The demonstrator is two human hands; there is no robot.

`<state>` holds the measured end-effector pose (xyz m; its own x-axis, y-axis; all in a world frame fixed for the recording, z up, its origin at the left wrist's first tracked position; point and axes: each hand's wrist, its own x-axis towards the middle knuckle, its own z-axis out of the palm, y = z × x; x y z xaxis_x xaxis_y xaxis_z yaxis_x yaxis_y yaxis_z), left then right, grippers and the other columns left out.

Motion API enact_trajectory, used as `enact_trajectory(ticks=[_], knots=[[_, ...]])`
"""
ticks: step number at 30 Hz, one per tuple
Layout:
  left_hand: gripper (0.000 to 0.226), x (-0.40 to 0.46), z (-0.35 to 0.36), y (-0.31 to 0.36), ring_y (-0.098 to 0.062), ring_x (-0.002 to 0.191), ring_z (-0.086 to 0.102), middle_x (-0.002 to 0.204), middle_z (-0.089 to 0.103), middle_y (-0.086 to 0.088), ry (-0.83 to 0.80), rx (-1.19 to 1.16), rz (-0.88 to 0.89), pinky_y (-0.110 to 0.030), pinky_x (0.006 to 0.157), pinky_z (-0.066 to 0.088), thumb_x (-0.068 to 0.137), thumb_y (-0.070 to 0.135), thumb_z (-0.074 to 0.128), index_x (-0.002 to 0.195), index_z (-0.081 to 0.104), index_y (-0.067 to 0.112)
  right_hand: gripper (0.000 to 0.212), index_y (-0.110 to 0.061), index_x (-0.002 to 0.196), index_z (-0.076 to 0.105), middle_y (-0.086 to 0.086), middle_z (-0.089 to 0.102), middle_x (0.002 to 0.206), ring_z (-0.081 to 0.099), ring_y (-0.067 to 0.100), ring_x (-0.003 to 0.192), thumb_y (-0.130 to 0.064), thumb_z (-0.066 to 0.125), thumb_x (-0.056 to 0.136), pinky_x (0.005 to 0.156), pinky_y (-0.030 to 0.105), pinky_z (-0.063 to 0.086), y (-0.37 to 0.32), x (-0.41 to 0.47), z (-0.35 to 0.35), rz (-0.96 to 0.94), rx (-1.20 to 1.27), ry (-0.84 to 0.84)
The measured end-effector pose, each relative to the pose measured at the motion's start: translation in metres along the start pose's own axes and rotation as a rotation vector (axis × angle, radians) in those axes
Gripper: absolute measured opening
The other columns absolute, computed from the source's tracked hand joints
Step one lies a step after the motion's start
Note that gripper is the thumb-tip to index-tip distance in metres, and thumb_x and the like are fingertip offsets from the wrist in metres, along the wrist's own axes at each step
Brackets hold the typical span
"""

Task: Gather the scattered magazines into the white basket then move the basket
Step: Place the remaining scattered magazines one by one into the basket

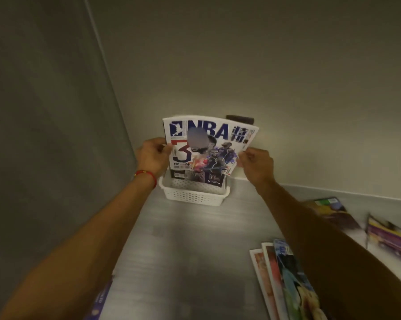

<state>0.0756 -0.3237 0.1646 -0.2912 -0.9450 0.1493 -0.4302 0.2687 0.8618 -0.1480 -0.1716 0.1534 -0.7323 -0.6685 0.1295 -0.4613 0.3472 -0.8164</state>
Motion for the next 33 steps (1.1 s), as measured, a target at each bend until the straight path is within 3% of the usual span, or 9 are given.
enact_trajectory(ticks=[2, 6, 12, 18, 19, 22, 26, 29, 33], knots=[[0.013, 0.008, 0.006, -0.011, 0.012, 0.052, 0.059, 0.07, 0.069, 0.009, -0.011, -0.062, -0.042, -0.003, 0.053, 0.045, 0.09, 0.02, 0.065, 0.086, 0.077, 0.02, 0.024, -0.006, 0.091, 0.074, 0.006, 0.076, 0.105, 0.067, 0.009, 0.068, -0.021, 0.056, 0.095, 0.051, 0.005, 0.042, 0.006, 0.003, 0.013, 0.047, -0.014, 0.003], [0.014, 0.019, 0.014, -0.031, -0.003, 0.067, 0.065, 0.083, 0.075, 0.001, -0.06, -0.143, -0.124, -0.03, 0.079, 0.06, 0.087, 0.016, 0.069, 0.097, 0.079, 0.015, 0.026, -0.005, 0.089, 0.074, 0.008, 0.076, 0.105, 0.071, 0.018, 0.078, -0.023, 0.056, 0.095, 0.063, 0.017, 0.05, 0.015, 0.014, 0.03, 0.117, 0.01, -0.018], [0.016, 0.026, 0.024, -0.058, -0.032, 0.099, 0.072, 0.1, 0.077, -0.013, -0.117, -0.283, -0.301, -0.052, 0.091, 0.057, 0.087, 0.018, 0.071, 0.101, 0.078, 0.013, 0.023, -0.008, 0.087, 0.076, 0.007, 0.077, 0.097, 0.069, 0.02, 0.077, -0.023, 0.06, 0.094, 0.074, 0.023, 0.049, 0.029, 0.028, 0.053, 0.172, -0.009, -0.047], [0.028, 0.033, 0.035, -0.064, -0.02, 0.077, 0.063, 0.112, 0.069, -0.032, -0.141, -0.333, -0.352, -0.034, 0.074, 0.054, 0.092, 0.014, 0.065, 0.116, 0.07, 0.0, 0.021, -0.011, 0.081, 0.073, 0.004, 0.075, 0.087, 0.064, 0.017, 0.068, -0.022, 0.06, 0.092, 0.058, 0.019, 0.044, 0.046, 0.033, 0.074, 0.296, 0.016, -0.04], [0.028, 0.033, 0.036, -0.064, -0.023, 0.083, 0.067, 0.113, 0.068, -0.033, -0.146, -0.335, -0.356, -0.035, 0.078, 0.055, 0.093, 0.014, 0.064, 0.116, 0.07, 0.0, 0.02, -0.013, 0.078, 0.073, 0.003, 0.074, 0.083, 0.065, 0.018, 0.067, -0.021, 0.061, 0.091, 0.057, 0.02, 0.045, 0.048, 0.033, 0.076, 0.332, 0.061, -0.042], [0.031, 0.034, 0.039, -0.062, -0.035, 0.113, 0.065, 0.123, 0.068, -0.021, -0.164, -0.31, -0.362, -0.041, 0.091, 0.054, 0.095, 0.012, 0.06, 0.125, 0.067, 0.008, 0.014, -0.01, 0.08, 0.072, 0.006, 0.071, 0.076, 0.06, 0.02, 0.066, -0.014, 0.061, 0.087, 0.062, 0.027, 0.046, 0.046, 0.033, 0.076, 0.374, 0.223, -0.07], [0.051, 0.036, 0.047, -0.062, -0.032, 0.124, 0.057, 0.138, 0.058, -0.011, -0.166, -0.337, -0.418, -0.048, 0.107, 0.046, 0.092, 0.003, 0.061, 0.142, 0.048, 0.01, 0.015, -0.006, 0.091, 0.071, 0.004, 0.075, 0.084, 0.066, 0.012, 0.067, 0.0, 0.059, 0.086, 0.06, 0.024, 0.05, 0.04, 0.024, 0.067, 0.291, 0.388, -0.206], [0.061, 0.03, 0.05, -0.067, -0.028, 0.132, 0.051, 0.146, 0.05, -0.009, -0.197, -0.345, -0.444, -0.048, 0.111, 0.043, 0.091, -0.004, 0.06, 0.147, 0.041, 0.011, 0.022, -0.009, 0.099, 0.072, 0.005, 0.075, 0.098, 0.071, 0.018, 0.088, 0.001, 0.058, 0.086, 0.071, 0.031, 0.056, 0.048, 0.014, 0.058, 0.271, 0.435, -0.293], [0.04, 0.001, 0.061, -0.065, -0.03, 0.128, 0.053, 0.132, 0.056, -0.003, -0.13, -0.378, -0.433, -0.049, 0.11, 0.044, 0.089, -0.008, 0.058, 0.123, 0.056, 0.013, 0.02, -0.012, 0.101, 0.071, 0.01, 0.068, 0.109, 0.065, 0.03, 0.102, -0.001, 0.064, 0.086, 0.092, 0.049, 0.055, 0.087, -0.009, 0.032, 0.335, 0.335, -0.229]])
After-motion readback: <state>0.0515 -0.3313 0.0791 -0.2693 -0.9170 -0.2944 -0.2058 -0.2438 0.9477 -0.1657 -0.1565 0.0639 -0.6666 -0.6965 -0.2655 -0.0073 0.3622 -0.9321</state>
